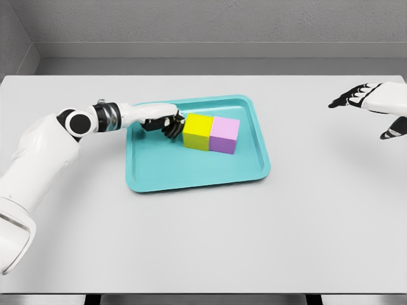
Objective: Push two cubes
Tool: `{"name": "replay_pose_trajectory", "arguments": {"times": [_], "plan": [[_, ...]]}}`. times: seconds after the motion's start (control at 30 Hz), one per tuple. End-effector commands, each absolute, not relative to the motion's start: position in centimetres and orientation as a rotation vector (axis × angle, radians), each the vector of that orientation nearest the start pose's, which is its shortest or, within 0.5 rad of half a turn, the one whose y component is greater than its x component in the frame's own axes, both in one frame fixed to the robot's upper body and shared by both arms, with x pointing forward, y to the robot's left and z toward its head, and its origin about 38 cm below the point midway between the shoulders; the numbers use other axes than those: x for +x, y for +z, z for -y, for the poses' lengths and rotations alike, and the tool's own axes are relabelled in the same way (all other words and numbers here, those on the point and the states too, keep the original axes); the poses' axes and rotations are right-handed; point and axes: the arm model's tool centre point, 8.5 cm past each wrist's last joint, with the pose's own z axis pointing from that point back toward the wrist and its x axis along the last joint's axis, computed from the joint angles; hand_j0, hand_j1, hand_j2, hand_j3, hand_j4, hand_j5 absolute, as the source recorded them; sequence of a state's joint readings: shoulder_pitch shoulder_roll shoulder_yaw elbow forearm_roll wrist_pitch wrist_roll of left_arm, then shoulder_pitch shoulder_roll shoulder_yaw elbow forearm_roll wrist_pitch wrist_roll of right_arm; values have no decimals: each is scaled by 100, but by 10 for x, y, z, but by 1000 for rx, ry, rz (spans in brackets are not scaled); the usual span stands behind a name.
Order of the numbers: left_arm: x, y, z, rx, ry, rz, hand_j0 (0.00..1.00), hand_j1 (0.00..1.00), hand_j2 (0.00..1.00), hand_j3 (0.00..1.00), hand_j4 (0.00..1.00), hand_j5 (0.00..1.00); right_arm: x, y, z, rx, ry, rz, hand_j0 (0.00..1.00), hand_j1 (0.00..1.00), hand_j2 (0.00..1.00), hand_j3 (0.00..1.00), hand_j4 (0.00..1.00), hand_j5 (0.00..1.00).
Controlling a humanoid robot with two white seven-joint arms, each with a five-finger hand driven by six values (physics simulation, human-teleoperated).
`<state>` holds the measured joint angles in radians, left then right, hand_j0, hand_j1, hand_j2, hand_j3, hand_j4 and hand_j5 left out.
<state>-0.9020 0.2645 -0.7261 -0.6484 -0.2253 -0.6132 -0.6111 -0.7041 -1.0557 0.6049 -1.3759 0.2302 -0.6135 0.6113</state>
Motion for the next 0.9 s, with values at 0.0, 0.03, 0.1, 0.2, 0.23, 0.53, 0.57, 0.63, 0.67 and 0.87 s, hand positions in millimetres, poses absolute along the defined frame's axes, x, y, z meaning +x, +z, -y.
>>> {"name": "replay_pose_trajectory", "arguments": {"times": [0.0,0.03,0.1,0.2,0.23,0.53,0.57,0.63,0.67,0.87], "plan": [[532,132,-195,-37,-1699,1381,6,6,6,6,6,6,427,271,405,-499,2011,1221,100,100,100,100,100,100],[535,138,-198,-26,-1690,1392,6,6,6,6,6,6,427,271,405,-499,2011,1221,100,100,100,100,100,100],[539,149,-213,8,-1680,1398,7,7,7,7,7,7,427,271,405,-498,2011,1223,100,100,100,100,100,100],[552,205,-285,112,-1545,1481,10,10,10,10,10,10,427,271,405,-499,2011,1221,100,100,100,100,100,100],[545,224,-345,182,-1449,1485,28,28,28,28,28,28,427,271,404,-497,2013,1221,100,100,100,100,100,100],[500,214,-403,210,-1311,1565,100,100,100,100,100,100,427,272,405,-500,2012,1221,100,100,100,100,100,100],[501,215,-403,211,-1311,1566,100,100,100,100,100,100,427,272,405,-500,2012,1221,100,100,100,100,100,100],[500,213,-401,207,-1315,1562,100,100,100,100,100,100,423,272,395,-486,2038,1239,100,100,100,100,100,100],[500,209,-400,202,-1316,1555,100,100,100,100,100,100,422,267,398,-477,2032,1227,100,100,100,100,100,100],[491,183,-401,169,-1307,1510,100,100,100,100,100,100,419,277,412,-514,2024,1201,100,100,100,100,100,100]]}}
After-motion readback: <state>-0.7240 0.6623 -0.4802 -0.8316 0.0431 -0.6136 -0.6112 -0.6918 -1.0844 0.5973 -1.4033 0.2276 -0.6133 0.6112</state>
